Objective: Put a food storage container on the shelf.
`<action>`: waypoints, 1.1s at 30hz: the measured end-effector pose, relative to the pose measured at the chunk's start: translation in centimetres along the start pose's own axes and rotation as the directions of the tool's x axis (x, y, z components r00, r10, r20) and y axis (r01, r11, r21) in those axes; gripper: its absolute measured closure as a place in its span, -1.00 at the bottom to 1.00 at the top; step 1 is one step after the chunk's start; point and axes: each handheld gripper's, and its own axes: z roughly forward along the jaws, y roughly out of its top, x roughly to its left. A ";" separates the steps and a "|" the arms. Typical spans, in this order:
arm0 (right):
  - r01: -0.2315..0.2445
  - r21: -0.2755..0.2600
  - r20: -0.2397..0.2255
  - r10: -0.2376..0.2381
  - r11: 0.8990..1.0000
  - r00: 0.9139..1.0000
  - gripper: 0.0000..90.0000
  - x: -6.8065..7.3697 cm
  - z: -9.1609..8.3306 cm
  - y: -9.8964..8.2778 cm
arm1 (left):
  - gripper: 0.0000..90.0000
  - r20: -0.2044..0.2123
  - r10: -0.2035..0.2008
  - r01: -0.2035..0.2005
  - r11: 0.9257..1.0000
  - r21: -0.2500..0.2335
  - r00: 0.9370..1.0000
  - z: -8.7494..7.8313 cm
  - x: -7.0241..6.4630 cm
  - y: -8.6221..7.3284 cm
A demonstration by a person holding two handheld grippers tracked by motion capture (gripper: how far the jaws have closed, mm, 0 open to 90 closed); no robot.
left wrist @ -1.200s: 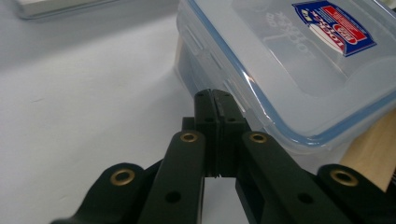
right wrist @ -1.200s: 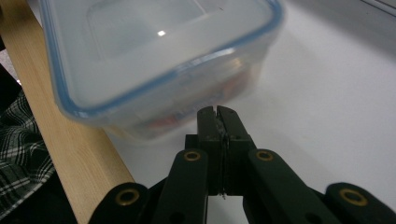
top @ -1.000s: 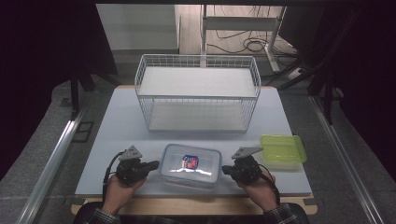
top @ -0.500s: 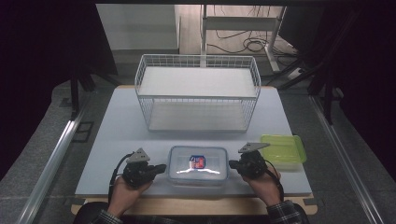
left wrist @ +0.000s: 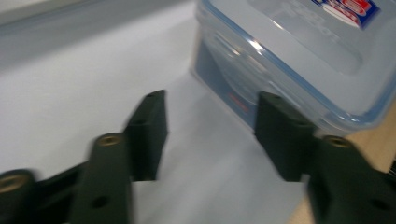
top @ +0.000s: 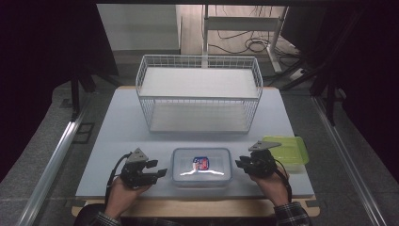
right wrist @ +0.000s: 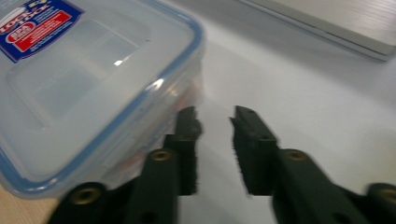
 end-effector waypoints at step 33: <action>-0.092 0.007 -0.235 0.091 0.996 0.968 -0.72 1.4 1.4 1.6 | -0.90 0.264 -0.099 0.077 0.993 0.092 0.959 3.3 0.0 3.4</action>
